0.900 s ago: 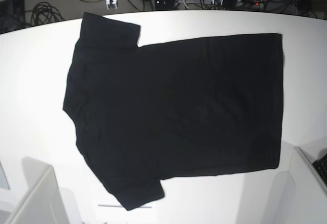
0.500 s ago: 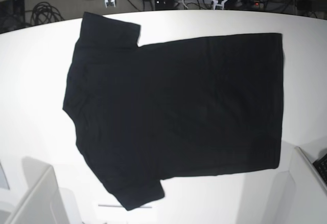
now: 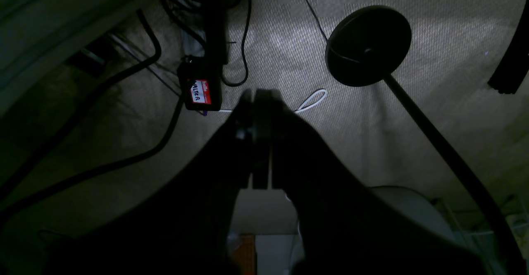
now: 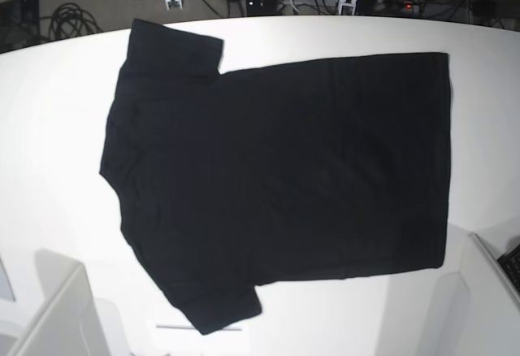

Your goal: Fold the T-shirt properly

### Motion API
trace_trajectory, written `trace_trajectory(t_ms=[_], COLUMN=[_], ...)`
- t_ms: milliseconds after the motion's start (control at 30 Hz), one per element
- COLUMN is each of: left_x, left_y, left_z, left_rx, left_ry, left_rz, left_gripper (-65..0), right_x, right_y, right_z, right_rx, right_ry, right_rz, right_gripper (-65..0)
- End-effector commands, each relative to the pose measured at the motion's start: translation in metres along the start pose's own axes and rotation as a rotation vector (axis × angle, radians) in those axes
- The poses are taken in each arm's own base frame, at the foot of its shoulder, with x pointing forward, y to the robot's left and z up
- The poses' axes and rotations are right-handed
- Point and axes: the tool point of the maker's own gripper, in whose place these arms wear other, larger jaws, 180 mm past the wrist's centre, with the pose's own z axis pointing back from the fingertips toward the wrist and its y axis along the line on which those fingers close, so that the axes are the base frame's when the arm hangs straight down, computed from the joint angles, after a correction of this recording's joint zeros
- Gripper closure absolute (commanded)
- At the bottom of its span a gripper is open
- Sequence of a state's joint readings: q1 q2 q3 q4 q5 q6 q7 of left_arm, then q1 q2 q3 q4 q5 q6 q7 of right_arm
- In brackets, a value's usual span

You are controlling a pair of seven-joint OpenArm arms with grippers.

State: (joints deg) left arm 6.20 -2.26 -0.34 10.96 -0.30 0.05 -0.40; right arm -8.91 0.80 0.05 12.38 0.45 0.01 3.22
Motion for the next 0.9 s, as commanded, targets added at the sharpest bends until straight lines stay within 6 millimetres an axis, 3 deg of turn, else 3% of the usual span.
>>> trace_trajectory(t_ms=[0, 67, 133, 200, 267, 533, 700, 867], left_x=[-0.003, -0.004, -0.011, -0.014, -0.014, -0.01, -0.013, -0.032], left_y=[0.003, 0.003, 0.002, 0.003, 0.003, 0.001, 0.001, 0.009], left_z=[0.0, 0.0, 0.001, 0.002, 0.002, 0.005, 0.006, 0.01], left_rx=[0.007, 0.007, 0.007, 0.008, 0.008, 0.004, 0.002, 0.012], left_ry=[0.004, 0.007, 0.016, 0.019, 0.017, -0.09, -0.092, -0.081], left_rz=[0.0, 0.0, -0.001, -0.002, -0.002, -0.012, -0.022, -0.037], left_gripper=[-39.5, -38.5, -31.3, -18.1, 0.0, 0.0, 0.0, 0.0], right_x=[-0.002, -0.001, -0.002, -0.002, -0.001, 0.0, 0.0, -0.009], right_y=[-0.001, -0.001, -0.001, -0.001, -0.001, -0.001, -0.015, -0.015], right_z=[0.0, 0.0, 0.0, 0.0, 0.0, 0.0, 0.001, 0.003], right_rx=[-0.002, -0.002, -0.002, -0.001, -0.001, -0.001, -0.022, -0.022], right_ry=[0.001, 0.0, 0.001, 0.001, -0.002, -0.005, -0.006, -0.05], right_rz=[-0.003, -0.003, -0.003, 0.005, 0.006, 0.011, 0.014, 0.005], right_gripper=[0.0, 0.0, 0.0, 0.0, 0.0, 0.0, 0.0, 0.0])
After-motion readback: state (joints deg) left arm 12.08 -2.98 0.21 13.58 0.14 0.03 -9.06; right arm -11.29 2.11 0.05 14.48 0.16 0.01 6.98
